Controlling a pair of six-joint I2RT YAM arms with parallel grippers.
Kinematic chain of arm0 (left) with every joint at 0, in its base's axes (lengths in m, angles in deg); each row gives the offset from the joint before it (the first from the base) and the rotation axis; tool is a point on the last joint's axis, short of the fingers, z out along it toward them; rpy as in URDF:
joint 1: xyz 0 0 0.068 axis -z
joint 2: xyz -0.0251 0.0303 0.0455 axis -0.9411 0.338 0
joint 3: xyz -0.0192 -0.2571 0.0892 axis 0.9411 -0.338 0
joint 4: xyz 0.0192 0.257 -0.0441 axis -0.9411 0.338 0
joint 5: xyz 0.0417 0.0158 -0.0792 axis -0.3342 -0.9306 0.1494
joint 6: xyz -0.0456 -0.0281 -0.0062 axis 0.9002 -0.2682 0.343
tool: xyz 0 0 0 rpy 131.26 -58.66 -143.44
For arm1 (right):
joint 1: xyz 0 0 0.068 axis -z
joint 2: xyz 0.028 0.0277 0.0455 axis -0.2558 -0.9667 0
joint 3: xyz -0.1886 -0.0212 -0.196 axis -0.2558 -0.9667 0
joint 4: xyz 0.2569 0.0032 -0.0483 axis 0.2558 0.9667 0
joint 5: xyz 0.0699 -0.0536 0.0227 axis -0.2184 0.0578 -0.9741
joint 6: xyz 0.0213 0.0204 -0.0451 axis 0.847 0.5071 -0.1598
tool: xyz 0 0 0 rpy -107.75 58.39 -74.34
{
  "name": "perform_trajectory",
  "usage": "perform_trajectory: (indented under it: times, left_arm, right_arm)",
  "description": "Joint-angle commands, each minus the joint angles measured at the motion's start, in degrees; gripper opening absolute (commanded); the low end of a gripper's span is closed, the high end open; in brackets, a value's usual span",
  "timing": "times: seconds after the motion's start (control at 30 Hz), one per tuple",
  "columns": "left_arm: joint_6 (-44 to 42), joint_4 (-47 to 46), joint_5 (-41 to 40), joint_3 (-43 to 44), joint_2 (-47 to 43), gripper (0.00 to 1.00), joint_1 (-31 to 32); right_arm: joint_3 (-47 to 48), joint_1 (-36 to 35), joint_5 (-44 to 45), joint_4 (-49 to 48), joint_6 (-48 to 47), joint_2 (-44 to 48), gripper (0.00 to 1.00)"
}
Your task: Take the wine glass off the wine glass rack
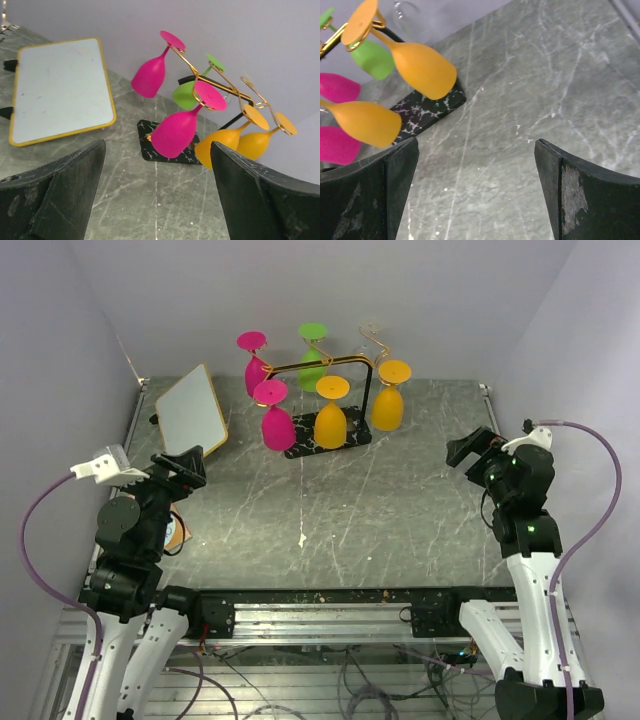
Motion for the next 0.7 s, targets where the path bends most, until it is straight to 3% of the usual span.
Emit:
perform_trajectory:
  times: [0.0,0.37,0.5,0.67]
  left_arm:
    - [-2.2,2.6,-5.5,2.5,1.2,0.96,-0.4]
    - [-2.7,4.8,-6.3,4.1,2.4,0.96,-0.5]
    - [-2.3,5.2,-4.7,4.5,2.5,0.96,-0.6]
    - [-2.7,5.4,-4.0,5.0,2.5,0.96,-0.6]
  right_arm:
    - [3.2,-0.5,4.8,4.0,-5.9,-0.5,0.99]
    - [10.7,-0.7,4.6,5.2,0.1,-9.7,1.00]
    - [12.5,-0.8,-0.6,0.1,5.0,-14.8,0.99]
    - [14.8,-0.8,-2.2,-3.0,4.3,-18.0,1.00]
